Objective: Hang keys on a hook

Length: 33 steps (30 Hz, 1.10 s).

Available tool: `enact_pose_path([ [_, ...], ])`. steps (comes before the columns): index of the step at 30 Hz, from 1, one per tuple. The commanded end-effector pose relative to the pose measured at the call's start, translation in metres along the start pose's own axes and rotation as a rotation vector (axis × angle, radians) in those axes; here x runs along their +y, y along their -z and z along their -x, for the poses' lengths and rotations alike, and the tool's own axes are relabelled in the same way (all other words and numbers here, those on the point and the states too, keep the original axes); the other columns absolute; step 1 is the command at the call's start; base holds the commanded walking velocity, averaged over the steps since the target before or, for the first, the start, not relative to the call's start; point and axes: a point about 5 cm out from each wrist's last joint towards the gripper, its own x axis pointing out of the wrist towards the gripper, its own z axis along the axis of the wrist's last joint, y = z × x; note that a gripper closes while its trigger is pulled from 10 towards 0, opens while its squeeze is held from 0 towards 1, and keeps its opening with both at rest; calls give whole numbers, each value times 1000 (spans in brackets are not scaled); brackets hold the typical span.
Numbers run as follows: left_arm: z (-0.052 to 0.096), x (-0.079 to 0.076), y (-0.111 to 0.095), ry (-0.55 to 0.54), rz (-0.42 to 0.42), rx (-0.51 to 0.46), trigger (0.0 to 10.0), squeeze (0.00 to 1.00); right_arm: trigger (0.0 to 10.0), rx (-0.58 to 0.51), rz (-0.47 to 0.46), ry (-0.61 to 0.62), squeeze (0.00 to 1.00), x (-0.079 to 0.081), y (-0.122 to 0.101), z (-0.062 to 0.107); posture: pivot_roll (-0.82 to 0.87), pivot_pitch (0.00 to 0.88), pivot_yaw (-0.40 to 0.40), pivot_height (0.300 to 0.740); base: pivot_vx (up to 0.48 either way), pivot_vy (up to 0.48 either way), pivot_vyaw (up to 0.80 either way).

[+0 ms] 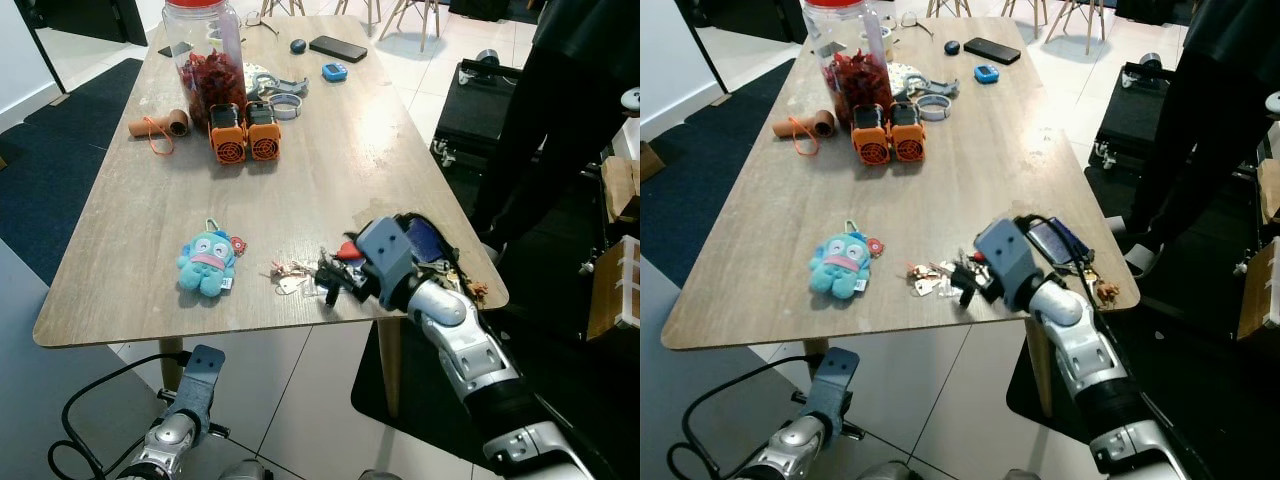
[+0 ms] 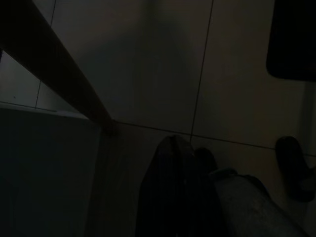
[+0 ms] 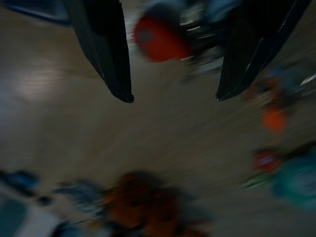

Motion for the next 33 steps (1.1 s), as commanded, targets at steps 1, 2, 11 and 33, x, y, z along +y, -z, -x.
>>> enact_pose_path([
  [1, 2, -1, 7, 4, -5, 27, 10000, 0, 10000, -16, -28, 34, 0, -4, 0, 2, 73, 53, 9, 740, 0, 0, 0],
  [2, 2, -1, 8, 4, -5, 27, 10000, 0, 10000, 13, -39, -10, 0, 2, 6, 6, 73, 53, 7, 740, 0, 0, 0],
  [11, 3, -1, 10, 4, -3, 30, 10000, 0, 10000, 95, -57, -20, 0, 20, 30, 20, 71, 63, 7, 740, 0, 0, 0],
  [33, 4, -4, 12, 6, 7, 36, 10000, 0, 10000, 187, -80, 142, 675, 14, 50, 34, 68, 88, 8, 740, 0, 0, 0],
])
